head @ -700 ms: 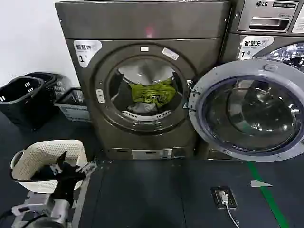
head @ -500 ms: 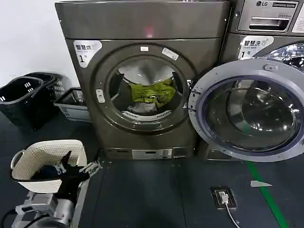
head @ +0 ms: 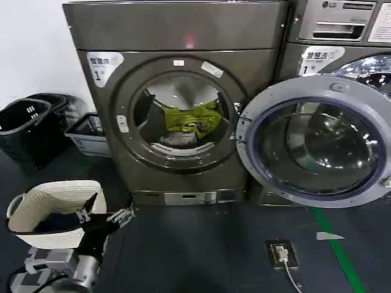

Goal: Grasp the clothes from the dryer.

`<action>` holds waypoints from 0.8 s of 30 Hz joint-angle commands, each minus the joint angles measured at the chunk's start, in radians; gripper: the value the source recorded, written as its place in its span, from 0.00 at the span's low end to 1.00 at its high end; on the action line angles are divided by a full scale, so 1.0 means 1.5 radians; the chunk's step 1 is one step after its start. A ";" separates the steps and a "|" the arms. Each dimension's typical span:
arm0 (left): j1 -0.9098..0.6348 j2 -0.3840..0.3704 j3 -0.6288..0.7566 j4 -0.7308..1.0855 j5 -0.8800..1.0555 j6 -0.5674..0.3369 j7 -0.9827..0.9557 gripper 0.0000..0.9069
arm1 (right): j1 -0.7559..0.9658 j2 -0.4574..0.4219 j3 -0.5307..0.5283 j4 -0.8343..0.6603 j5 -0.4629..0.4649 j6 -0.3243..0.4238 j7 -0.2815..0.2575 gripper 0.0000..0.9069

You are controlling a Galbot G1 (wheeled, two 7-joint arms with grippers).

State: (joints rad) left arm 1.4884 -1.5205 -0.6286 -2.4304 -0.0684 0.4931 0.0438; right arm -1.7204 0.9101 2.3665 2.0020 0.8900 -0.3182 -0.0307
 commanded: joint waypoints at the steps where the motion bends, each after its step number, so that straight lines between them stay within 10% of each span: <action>1: -0.001 -0.001 0.003 -0.002 0.002 0.000 0.001 1.00 | 0.000 0.000 0.001 0.000 0.003 0.002 -0.001 1.00; 24: 0.010 -0.002 0.002 -0.007 0.012 -0.003 0.007 1.00 | 0.004 0.002 -0.012 -0.002 0.005 0.032 -0.015 1.00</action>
State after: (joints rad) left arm 1.5029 -1.5233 -0.6267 -2.4397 -0.0535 0.4902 0.0527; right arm -1.7139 0.9162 2.3523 1.9988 0.8934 -0.3036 -0.0448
